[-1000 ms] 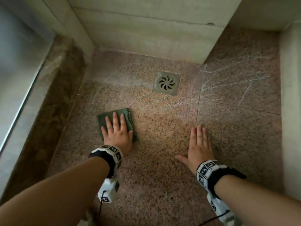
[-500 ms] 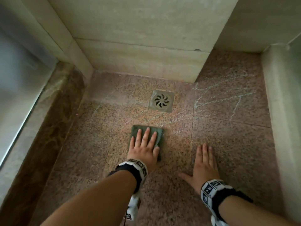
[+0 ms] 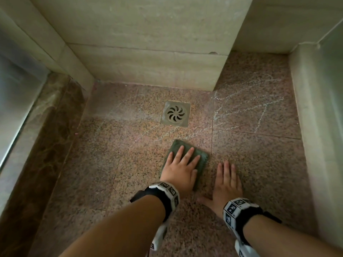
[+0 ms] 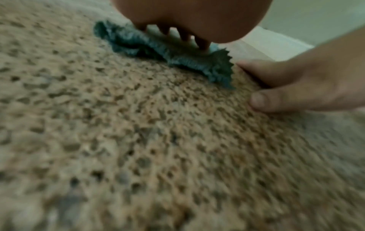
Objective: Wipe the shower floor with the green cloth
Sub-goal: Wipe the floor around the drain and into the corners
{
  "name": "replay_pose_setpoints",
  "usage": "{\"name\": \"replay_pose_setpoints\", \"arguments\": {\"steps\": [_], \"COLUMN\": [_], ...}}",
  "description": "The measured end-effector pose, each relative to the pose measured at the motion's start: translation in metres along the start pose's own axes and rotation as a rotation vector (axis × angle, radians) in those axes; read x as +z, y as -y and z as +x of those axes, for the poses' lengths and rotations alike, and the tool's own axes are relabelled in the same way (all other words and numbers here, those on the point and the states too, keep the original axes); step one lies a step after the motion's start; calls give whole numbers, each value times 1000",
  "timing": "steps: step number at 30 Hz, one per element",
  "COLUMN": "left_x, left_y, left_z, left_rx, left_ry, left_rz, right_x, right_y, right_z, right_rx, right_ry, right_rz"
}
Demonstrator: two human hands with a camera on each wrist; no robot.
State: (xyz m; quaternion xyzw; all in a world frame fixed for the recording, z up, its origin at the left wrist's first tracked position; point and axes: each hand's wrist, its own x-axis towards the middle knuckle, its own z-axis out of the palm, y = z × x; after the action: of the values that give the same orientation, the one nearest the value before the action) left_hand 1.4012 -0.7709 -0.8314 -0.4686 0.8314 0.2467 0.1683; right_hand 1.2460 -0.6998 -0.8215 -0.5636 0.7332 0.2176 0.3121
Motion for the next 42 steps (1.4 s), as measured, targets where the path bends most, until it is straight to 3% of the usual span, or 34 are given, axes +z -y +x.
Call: {"name": "replay_pose_setpoints", "arguments": {"steps": [2, 4, 9, 15, 19, 25, 28, 30, 34, 37, 39, 42], "left_x": [-4, -5, -13, -11, -11, 3, -1, -12, -29, -26, -25, -16], "left_y": [12, 29, 96, 103, 77, -24, -24, -3, 66, 106, 110, 91], "left_z": [7, 12, 13, 17, 19, 30, 39, 45, 47, 28, 23, 20], "left_rx": [-18, -124, -615, -685, -497, 142, 215, 83, -375, -619, -660, -586], "left_ry": [-6, -48, -222, -252, -168, 69, 75, 24, -77, -178, -209, -200], "left_rz": [39, 9, -245, -285, -161, 124, 177, 129, -114, -244, -274, -226], "right_x": [-1, -2, -4, -4, -6, -4, -5, -9, -13, -12, -9, -9], "right_y": [0, -1, -1, -1, 0, 3, 2, 2, 1, 1, 2, 2], "right_z": [1, 4, 7, 7, 7, 7, 8, 6, 5, 6, 7, 7], "right_rx": [16, 27, 25, 32, 38, 69, 86, 72, 48, 51, 50, 65], "right_ry": [37, 78, 155, 183, 193, 159, 163, 177, 219, 228, 226, 205], "right_rz": [-14, -37, -36, -39, -45, -53, -46, -43, -42, -49, -44, -36]}}
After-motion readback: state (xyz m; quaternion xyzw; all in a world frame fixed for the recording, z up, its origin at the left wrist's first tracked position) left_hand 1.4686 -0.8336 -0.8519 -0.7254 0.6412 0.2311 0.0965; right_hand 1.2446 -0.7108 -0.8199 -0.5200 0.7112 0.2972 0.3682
